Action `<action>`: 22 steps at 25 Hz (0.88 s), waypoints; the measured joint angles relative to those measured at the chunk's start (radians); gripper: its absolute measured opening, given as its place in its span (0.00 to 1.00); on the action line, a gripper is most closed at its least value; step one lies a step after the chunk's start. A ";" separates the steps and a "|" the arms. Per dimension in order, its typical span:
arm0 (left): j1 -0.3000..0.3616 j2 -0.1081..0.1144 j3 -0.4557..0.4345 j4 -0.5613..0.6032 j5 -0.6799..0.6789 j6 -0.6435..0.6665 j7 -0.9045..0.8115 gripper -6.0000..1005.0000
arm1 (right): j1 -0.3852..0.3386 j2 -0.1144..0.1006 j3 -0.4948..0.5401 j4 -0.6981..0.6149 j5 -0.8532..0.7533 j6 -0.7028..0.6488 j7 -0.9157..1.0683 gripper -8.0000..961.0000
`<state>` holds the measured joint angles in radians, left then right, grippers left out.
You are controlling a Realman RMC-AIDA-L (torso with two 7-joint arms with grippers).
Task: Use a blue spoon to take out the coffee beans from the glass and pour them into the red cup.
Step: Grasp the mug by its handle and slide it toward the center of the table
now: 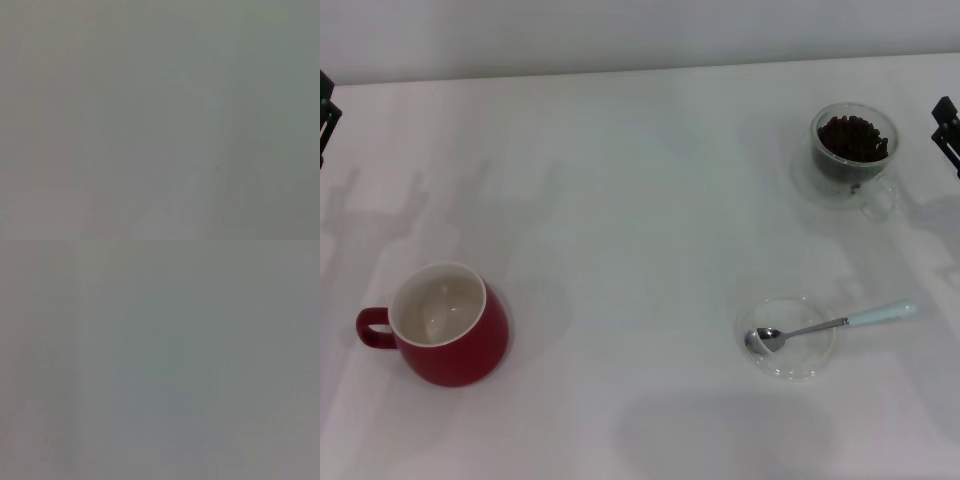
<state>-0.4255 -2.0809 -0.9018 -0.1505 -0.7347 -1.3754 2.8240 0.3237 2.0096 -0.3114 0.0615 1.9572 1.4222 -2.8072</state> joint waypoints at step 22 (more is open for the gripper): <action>-0.016 0.003 0.002 0.000 -0.005 0.055 0.000 0.86 | 0.015 0.000 0.002 -0.013 0.002 -0.014 0.000 0.91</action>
<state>-0.4417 -2.0783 -0.8995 -0.1503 -0.7396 -1.3202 2.8240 0.3390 2.0095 -0.3098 0.0481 1.9588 1.4085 -2.8072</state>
